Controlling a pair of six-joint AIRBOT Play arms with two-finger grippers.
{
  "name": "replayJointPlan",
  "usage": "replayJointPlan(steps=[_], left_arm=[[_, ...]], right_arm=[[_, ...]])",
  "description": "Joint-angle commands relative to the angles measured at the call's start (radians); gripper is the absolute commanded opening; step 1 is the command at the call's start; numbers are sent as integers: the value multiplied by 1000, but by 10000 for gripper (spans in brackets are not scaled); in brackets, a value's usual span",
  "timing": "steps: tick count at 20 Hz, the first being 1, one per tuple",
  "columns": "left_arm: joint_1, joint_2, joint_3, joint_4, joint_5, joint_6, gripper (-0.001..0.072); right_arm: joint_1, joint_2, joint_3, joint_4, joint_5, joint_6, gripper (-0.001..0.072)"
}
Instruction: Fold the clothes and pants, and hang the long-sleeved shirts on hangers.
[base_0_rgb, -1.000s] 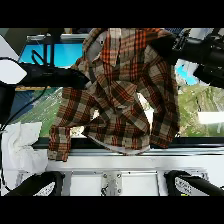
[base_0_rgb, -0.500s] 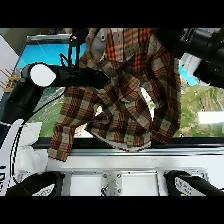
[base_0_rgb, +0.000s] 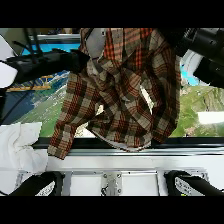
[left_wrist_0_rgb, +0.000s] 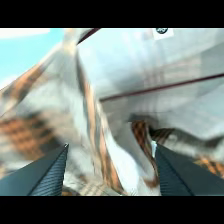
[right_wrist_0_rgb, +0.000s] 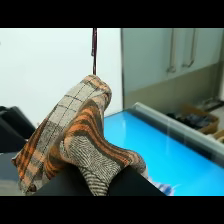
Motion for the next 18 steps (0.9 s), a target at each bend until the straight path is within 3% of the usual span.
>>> replayJointPlan(steps=[1,7,9,10,12,18], left_arm=[[49,82,-1,3,2,0,559],[51,106,-1,3,-20,0,557],[51,87,-1,3,-57,0,378],[51,77,-1,1,-78,-1,365],[51,56,-1,2,-111,2,26],[16,17,0,3,-149,2,20]], right_arm=[[0,16,0,53,-71,-106,20],[-24,109,1,61,-269,-261,20],[-51,144,1,24,-314,-264,19],[-68,159,1,4,-324,-264,19],[-110,188,1,-18,-341,-264,19],[-196,246,1,-82,-433,-264,20]])
